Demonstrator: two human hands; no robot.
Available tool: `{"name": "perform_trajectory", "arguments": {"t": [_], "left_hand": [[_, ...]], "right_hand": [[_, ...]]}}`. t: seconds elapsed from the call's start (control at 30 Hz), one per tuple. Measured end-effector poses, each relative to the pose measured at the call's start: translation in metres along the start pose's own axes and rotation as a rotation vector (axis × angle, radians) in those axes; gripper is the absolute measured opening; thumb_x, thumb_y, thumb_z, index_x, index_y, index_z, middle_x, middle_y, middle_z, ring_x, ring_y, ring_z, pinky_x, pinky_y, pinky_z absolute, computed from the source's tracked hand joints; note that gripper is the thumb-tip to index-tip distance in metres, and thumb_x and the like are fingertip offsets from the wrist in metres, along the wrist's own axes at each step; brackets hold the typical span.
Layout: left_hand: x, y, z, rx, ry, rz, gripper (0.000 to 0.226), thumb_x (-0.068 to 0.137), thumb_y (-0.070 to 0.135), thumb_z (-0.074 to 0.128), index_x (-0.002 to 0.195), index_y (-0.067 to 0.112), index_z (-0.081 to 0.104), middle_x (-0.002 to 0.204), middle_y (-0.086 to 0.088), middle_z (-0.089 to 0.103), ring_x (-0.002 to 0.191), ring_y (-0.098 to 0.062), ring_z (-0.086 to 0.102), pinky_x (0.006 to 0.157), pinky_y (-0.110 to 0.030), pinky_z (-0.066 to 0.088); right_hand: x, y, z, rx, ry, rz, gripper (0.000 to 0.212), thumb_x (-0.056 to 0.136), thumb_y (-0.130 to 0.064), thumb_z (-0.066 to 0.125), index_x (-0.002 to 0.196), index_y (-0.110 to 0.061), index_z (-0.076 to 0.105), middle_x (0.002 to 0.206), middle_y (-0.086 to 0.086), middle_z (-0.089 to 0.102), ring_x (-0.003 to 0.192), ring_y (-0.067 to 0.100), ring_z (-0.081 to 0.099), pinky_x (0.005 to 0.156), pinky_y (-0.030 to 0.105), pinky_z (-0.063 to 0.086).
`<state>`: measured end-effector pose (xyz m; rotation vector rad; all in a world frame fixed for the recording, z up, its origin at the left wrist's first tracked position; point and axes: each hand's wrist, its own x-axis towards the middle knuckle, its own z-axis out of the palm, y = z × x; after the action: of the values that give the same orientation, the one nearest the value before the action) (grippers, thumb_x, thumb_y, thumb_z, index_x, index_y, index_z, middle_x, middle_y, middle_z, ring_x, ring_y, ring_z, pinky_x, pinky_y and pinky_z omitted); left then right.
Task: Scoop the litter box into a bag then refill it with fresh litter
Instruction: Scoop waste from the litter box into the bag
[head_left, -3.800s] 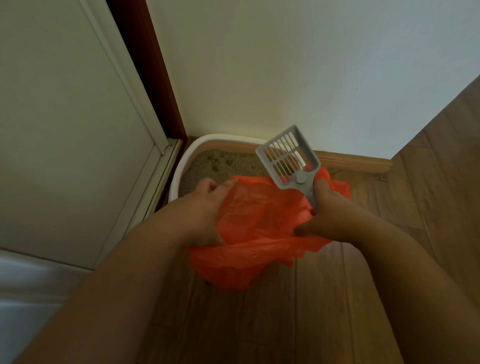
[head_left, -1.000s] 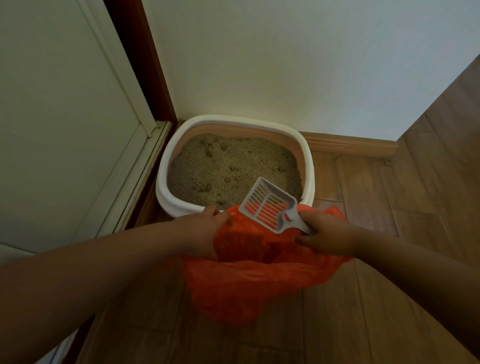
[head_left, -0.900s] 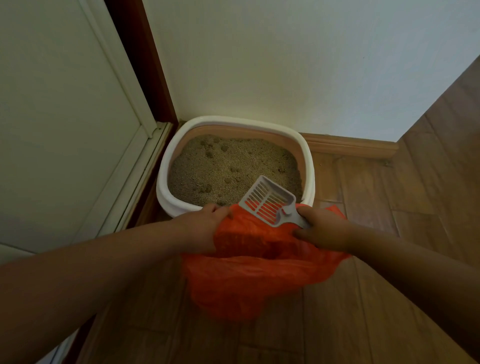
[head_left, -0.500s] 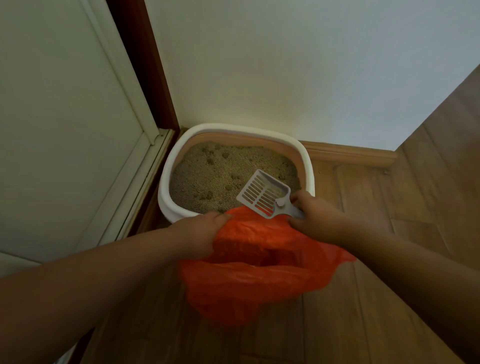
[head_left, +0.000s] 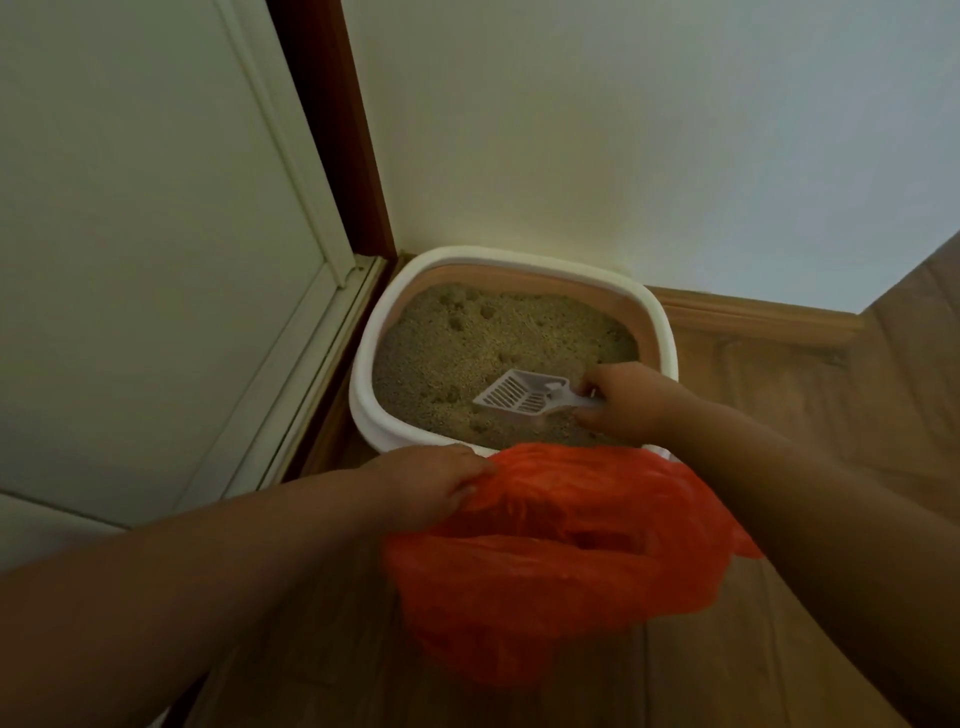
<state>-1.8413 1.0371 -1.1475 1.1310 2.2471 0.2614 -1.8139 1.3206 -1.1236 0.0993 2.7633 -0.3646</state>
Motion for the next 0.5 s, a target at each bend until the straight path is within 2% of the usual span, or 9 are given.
{"name": "perform_trajectory", "arguments": {"t": [0.1, 0.2, 0.3, 0.37, 0.43, 0.5], "left_hand": [[-0.005, -0.002, 0.001, -0.008, 0.011, -0.026, 0.054, 0.102, 0.024, 0.052, 0.150, 0.037, 0.032, 0.126, 0.003, 0.067, 0.107, -0.015, 0.065, 0.091, -0.040, 0.054], [-0.004, -0.003, 0.003, -0.027, 0.055, -0.031, 0.051, 0.102, 0.023, 0.052, 0.147, 0.031, 0.029, 0.109, -0.001, 0.071, 0.093, -0.015, 0.068, 0.082, -0.039, 0.056], [-0.002, -0.004, 0.004, -0.013, 0.057, -0.023, 0.053, 0.102, 0.023, 0.052, 0.148, 0.036, 0.031, 0.118, 0.000, 0.070, 0.101, -0.018, 0.068, 0.085, -0.037, 0.054], [0.000, -0.004, 0.003, 0.008, 0.043, -0.003, 0.048, 0.103, 0.023, 0.049, 0.147, 0.040, 0.040, 0.129, 0.005, 0.066, 0.111, -0.016, 0.065, 0.089, -0.030, 0.051], [0.003, -0.004, 0.002, 0.005, 0.048, 0.010, 0.045, 0.104, 0.021, 0.047, 0.146, 0.038, 0.048, 0.139, 0.008, 0.061, 0.121, -0.011, 0.059, 0.091, -0.020, 0.042], [0.006, -0.005, 0.002, -0.011, 0.074, 0.012, 0.043, 0.105, 0.020, 0.047, 0.144, 0.034, 0.053, 0.140, 0.007, 0.060, 0.123, -0.010, 0.057, 0.092, -0.017, 0.038]], "right_hand": [[-0.003, 0.013, 0.012, 0.009, -0.044, 0.006, 0.021, 0.095, -0.043, 0.062, 0.104, -0.024, 0.067, 0.085, -0.006, 0.066, 0.074, 0.012, 0.064, 0.067, 0.033, 0.057], [-0.005, 0.025, 0.020, 0.009, -0.053, 0.006, 0.016, 0.095, -0.046, 0.064, 0.092, -0.030, 0.060, 0.079, -0.011, 0.061, 0.070, 0.004, 0.059, 0.056, 0.021, 0.042], [-0.004, 0.029, 0.025, -0.002, -0.088, -0.001, 0.018, 0.091, -0.048, 0.068, 0.085, -0.032, 0.061, 0.076, -0.011, 0.061, 0.068, 0.004, 0.058, 0.053, 0.020, 0.037], [-0.002, 0.027, 0.027, -0.014, -0.115, -0.009, 0.017, 0.090, -0.045, 0.069, 0.082, -0.031, 0.064, 0.074, -0.009, 0.062, 0.068, 0.009, 0.060, 0.053, 0.021, 0.038], [0.001, 0.022, 0.028, -0.036, -0.142, -0.021, 0.021, 0.092, -0.041, 0.066, 0.088, -0.021, 0.072, 0.074, -0.005, 0.065, 0.068, 0.014, 0.062, 0.054, 0.025, 0.043], [0.003, 0.017, 0.029, -0.039, -0.162, -0.024, 0.026, 0.093, -0.040, 0.064, 0.096, -0.016, 0.075, 0.078, 0.001, 0.069, 0.070, 0.016, 0.065, 0.062, 0.032, 0.053]]}}
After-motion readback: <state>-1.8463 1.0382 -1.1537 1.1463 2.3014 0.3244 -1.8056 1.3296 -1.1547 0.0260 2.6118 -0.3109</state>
